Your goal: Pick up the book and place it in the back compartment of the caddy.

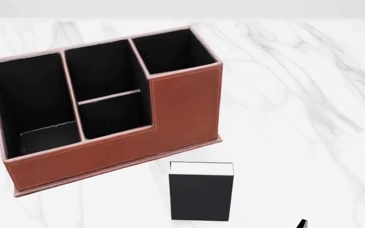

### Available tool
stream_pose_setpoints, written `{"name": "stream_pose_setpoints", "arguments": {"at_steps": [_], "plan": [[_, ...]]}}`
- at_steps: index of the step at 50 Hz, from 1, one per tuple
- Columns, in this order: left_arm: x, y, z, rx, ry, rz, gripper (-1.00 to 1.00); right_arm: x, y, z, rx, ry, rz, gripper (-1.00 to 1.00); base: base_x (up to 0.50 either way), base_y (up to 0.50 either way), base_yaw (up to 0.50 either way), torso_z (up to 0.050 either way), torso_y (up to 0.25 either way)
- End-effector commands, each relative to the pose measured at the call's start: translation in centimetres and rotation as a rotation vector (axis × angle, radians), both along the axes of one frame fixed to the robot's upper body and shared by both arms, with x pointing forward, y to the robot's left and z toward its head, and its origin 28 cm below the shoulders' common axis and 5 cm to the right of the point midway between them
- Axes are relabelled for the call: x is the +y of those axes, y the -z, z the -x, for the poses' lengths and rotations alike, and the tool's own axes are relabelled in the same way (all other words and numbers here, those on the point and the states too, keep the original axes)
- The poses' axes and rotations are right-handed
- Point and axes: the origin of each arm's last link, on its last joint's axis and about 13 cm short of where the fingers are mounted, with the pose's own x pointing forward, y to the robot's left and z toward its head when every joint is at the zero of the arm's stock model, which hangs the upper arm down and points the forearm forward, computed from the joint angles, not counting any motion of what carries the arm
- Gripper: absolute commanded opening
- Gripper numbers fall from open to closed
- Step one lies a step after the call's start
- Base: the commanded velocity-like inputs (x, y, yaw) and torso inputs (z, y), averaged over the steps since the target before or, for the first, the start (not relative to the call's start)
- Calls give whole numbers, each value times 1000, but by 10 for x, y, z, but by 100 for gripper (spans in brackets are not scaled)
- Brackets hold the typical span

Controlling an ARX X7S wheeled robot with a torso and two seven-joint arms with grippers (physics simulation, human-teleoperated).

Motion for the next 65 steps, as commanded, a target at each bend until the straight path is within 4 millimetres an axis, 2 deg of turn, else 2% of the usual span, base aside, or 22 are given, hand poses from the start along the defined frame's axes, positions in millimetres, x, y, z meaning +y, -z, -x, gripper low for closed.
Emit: {"name": "stream_pose_setpoints", "arguments": {"at_steps": [1,35,65], "plan": [[0,0,0,1,0,1,100,0,0,0,-1,-1,-1,100,164,0,0,0,0],[0,0,0,2,-2,2,100,0,1,-2,4,3,6,100,164,0,0,0,0],[0,1,-1,1,-5,1,100,1,2,-2,0,23,21,100,48,0,0,0,0]]}}
